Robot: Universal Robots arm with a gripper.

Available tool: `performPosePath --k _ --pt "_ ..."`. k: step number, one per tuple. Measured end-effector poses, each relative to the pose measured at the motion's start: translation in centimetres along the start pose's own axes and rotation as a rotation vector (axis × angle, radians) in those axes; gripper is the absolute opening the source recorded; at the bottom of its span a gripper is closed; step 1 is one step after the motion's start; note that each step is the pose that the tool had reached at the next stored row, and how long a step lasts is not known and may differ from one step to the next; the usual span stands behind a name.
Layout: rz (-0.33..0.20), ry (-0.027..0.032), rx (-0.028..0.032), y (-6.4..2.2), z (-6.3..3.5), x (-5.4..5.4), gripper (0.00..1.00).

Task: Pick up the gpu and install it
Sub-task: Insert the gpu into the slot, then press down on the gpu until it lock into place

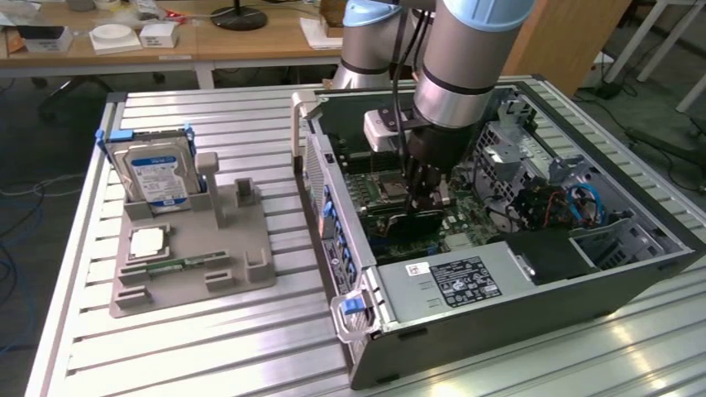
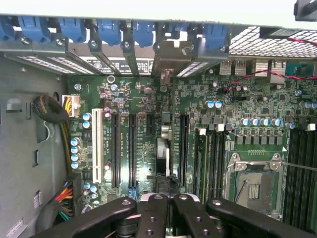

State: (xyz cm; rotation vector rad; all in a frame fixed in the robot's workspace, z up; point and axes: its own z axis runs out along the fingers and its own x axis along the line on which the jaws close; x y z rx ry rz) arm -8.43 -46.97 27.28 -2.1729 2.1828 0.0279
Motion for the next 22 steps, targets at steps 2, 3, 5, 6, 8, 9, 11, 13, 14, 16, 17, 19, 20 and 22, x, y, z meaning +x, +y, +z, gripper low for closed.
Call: performPosePath --k 2,3,5,6,8,9,11,13,14,16,17,19,20,22 --pt "0.000 0.0000 0.0000 0.00 0.00 0.0 0.10" --pt "0.000 0.0000 0.0000 0.00 0.00 0.0 0.10" --pt "0.000 0.0000 0.0000 0.00 0.00 0.0 0.10" --pt "0.000 0.0000 0.0000 0.00 0.00 0.0 0.10" --pt "0.000 0.0000 0.0000 0.01 0.00 0.0 0.10" --pt "0.000 0.0000 0.0000 0.01 0.00 0.0 0.10" --pt "0.000 0.0000 0.0000 0.01 0.00 0.0 0.10" --pt "0.000 0.0001 0.0000 0.12 -0.01 0.0 0.10" --pt "0.000 0.0002 0.0000 0.21 -0.01 0.0 0.10" --pt "0.000 -0.0001 0.0001 0.66 -0.01 0.0 0.10" --pt "0.000 0.0000 0.0000 0.88 0.00 0.0 0.10" --pt "0.000 -0.0001 0.0001 1.36 0.03 0.0 0.10" --pt "0.000 0.0000 0.0000 1.60 0.04 0.0 0.10" --pt "0.000 0.0000 0.0000 2.13 0.07 0.0 0.10"
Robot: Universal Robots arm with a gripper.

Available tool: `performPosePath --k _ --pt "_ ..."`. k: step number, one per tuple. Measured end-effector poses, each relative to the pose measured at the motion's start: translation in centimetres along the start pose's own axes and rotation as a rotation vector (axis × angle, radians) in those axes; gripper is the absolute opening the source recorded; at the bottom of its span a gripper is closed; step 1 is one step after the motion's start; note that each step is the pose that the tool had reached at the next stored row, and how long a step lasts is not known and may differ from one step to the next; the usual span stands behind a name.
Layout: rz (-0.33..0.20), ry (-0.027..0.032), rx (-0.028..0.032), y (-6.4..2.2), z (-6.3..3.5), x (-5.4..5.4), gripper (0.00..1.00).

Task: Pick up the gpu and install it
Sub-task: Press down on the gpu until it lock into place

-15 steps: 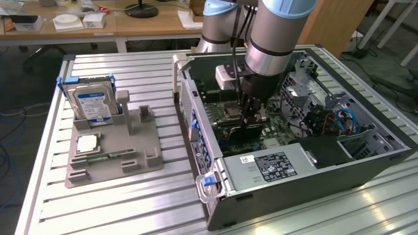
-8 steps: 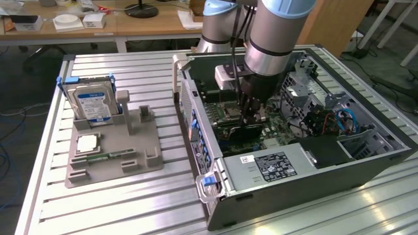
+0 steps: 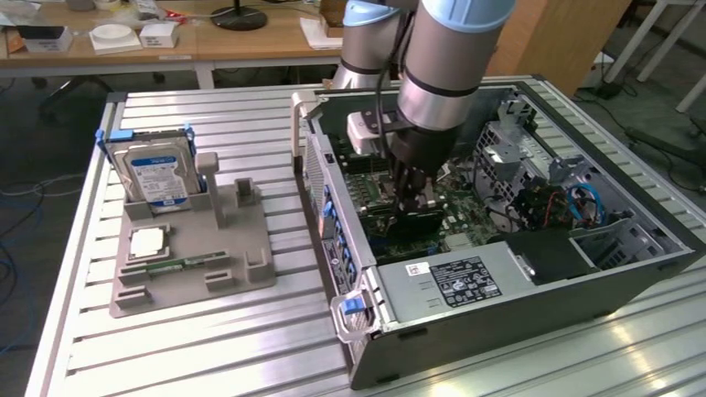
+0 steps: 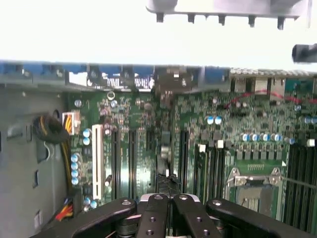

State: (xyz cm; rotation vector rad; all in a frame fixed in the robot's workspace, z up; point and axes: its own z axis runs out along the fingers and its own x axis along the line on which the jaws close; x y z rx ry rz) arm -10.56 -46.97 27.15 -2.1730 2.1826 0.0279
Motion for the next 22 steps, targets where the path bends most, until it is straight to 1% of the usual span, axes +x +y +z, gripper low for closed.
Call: performPosePath --k 8,13,17,19,20,21,22 --pt "0.000 0.0000 0.0000 2.00 0.13 0.0 0.10" --pt "-0.001 0.0000 -0.0001 3.61 0.14 0.0 0.10" --pt "-0.001 0.0000 -0.0010 3.67 0.14 -0.1 0.10" --pt "0.000 0.0000 -0.0013 3.84 0.13 -0.1 0.10" --pt "0.000 0.0000 -0.0025 3.85 0.14 -0.1 0.10" --pt "0.000 0.0000 -0.0074 3.84 0.14 -0.1 0.10" --pt "0.000 0.0002 -0.0164 3.84 0.14 -0.1 0.10"
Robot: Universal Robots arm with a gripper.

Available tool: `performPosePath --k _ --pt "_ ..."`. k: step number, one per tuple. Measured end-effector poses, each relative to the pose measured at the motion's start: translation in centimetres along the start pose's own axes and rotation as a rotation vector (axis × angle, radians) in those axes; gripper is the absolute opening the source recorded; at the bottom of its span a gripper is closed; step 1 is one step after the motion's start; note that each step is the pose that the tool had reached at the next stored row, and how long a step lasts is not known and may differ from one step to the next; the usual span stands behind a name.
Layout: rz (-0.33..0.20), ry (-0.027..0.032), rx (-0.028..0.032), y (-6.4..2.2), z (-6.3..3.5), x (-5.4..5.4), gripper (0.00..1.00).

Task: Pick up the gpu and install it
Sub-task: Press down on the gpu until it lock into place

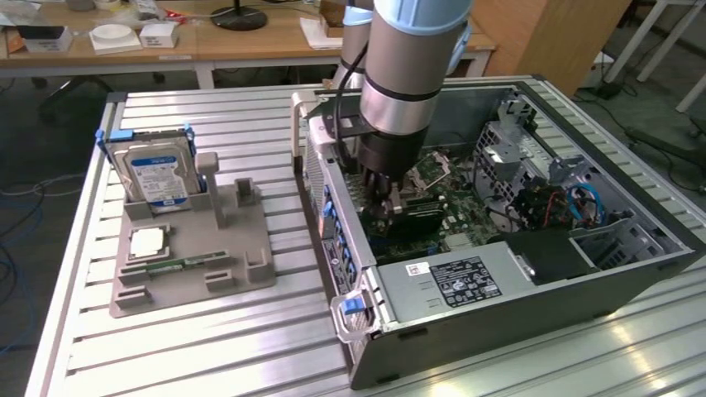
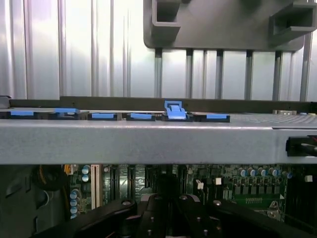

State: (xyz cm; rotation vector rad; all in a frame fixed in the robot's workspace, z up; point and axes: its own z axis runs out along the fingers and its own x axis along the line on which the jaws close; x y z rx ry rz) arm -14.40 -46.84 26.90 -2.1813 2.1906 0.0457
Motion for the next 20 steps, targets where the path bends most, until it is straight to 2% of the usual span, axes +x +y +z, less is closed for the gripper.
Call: performPosePath --k 2,3,20 --pt "0.002 0.0002 -0.0329 -0.08 0.01 -0.01 0.10" --pt "0.002 0.0002 -0.0419 -0.09 0.01 -0.01 0.10" --pt "0.002 0.0014 -0.0424 -0.08 0.08 -0.48 0.10"
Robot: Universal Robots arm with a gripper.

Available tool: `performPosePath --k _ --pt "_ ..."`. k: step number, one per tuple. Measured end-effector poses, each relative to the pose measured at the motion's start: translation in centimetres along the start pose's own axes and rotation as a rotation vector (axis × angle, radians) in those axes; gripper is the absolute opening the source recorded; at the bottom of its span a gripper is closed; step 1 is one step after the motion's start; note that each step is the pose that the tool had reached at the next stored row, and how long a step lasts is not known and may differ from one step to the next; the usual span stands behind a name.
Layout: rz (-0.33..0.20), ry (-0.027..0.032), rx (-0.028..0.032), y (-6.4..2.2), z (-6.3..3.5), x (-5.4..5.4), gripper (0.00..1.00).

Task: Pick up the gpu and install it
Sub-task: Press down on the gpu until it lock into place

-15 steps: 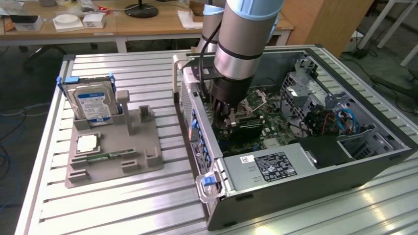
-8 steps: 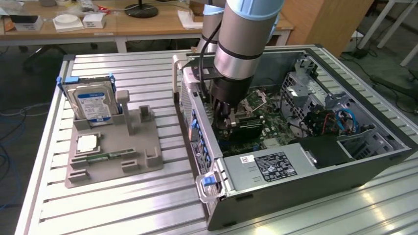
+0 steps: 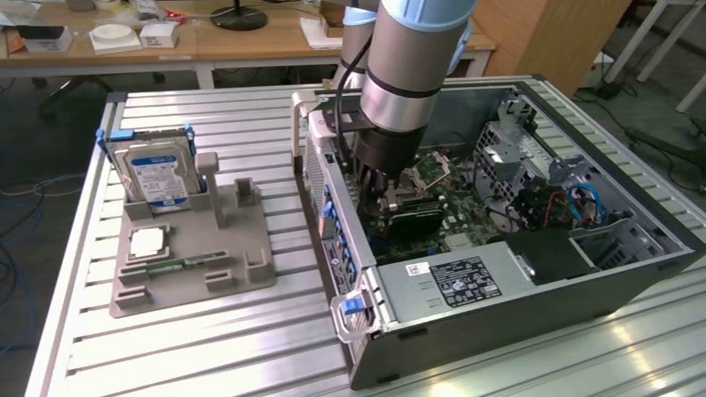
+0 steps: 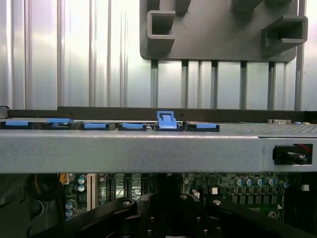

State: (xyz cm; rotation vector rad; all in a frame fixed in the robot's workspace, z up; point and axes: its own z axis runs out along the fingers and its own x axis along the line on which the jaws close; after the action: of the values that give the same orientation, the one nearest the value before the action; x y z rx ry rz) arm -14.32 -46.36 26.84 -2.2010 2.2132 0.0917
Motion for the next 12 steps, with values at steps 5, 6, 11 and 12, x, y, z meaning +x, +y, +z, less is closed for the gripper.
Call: performPosePath --k 5,6,11,12 --pt "0.000 0.0006 -0.0013 0.04 0.23 0.02 0.10" --pt "0.000 0.0005 -0.0012 0.04 0.24 0.02 0.10" --pt "0.000 0.0026 -0.0021 0.07 0.47 0.03 0.10" --pt "0.000 0.0026 -0.0021 0.07 0.47 0.03 0.10"
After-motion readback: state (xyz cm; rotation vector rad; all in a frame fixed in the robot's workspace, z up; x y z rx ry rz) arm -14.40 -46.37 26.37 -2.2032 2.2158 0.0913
